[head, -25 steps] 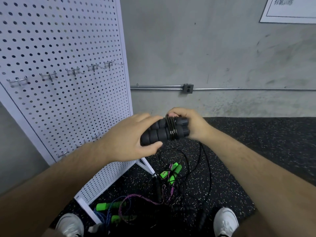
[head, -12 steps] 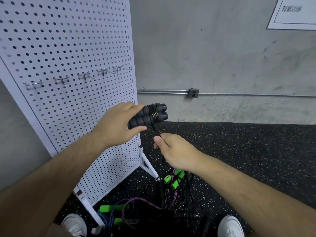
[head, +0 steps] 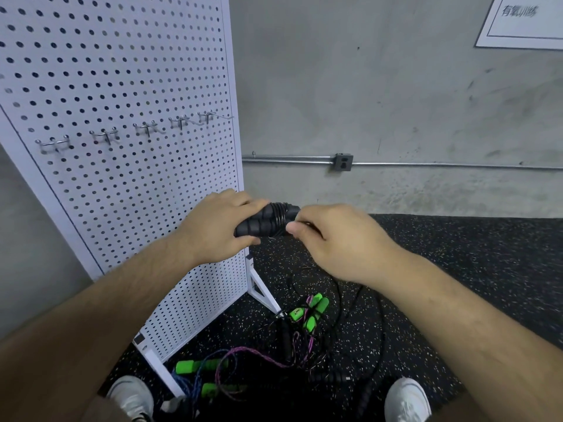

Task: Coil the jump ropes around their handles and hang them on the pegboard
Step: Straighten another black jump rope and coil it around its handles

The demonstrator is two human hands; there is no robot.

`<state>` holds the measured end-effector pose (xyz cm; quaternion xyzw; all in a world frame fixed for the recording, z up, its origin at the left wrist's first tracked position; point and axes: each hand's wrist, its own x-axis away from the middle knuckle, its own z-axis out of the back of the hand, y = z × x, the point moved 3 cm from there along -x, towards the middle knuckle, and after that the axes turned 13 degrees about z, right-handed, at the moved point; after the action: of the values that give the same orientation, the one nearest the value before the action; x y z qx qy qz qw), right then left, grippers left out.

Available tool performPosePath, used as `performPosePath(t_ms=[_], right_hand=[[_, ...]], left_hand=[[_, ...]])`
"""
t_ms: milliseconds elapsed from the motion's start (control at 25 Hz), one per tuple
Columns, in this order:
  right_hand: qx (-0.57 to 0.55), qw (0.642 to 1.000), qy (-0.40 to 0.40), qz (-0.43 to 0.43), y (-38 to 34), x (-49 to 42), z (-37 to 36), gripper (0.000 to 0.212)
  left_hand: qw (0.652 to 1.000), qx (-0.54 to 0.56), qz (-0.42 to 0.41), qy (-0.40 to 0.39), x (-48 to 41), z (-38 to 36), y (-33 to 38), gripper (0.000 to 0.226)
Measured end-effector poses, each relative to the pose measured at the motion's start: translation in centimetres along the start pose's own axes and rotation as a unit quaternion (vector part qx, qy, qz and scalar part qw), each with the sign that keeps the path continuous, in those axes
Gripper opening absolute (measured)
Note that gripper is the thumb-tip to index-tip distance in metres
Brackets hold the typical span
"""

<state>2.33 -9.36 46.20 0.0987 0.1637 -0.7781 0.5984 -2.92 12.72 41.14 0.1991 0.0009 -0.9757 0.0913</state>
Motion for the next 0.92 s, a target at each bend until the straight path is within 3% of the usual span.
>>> performPosePath(t_ms=[200, 440, 560, 640, 680, 720, 800, 920], right_hand=[[0.079, 0.995, 0.057, 0.028, 3.0, -0.9, 0.5, 0.036], [0.011, 0.997, 0.071, 0.038, 6.1, -1.8, -0.4, 0.029], [-0.186, 0.980, 0.070, -0.015, 7.8, -1.7, -1.0, 0.016], [-0.388, 0.918, 0.060, -0.058, 7.6, -1.3, -1.7, 0.009], [-0.447, 0.891, 0.042, -0.072, 7.1, -1.2, -2.2, 0.016], [-0.441, 0.894, 0.013, -0.083, 6.3, -1.1, -3.0, 0.023], [-0.343, 0.934, -0.036, -0.093, 4.3, -0.8, -5.2, 0.028], [-0.341, 0.936, -0.025, -0.087, 1.0, -0.9, -7.7, 0.033]], left_hand=[[0.997, 0.019, -0.066, -0.036, 0.6, -0.4, 2.0, 0.073], [0.989, 0.085, -0.111, -0.054, 2.1, 1.4, 4.8, 0.070], [0.985, 0.130, -0.103, -0.042, 3.1, 3.3, 6.2, 0.069], [0.982, 0.168, -0.084, -0.007, 3.6, 4.6, 6.6, 0.066], [0.981, 0.183, -0.067, 0.013, 3.8, 5.1, 6.7, 0.065], [0.981, 0.188, -0.048, 0.031, 3.7, 5.4, 6.5, 0.064], [0.983, 0.174, -0.017, 0.051, 3.2, 5.4, 5.3, 0.063], [0.986, 0.151, 0.036, 0.057, 2.1, 4.7, 2.4, 0.064]])
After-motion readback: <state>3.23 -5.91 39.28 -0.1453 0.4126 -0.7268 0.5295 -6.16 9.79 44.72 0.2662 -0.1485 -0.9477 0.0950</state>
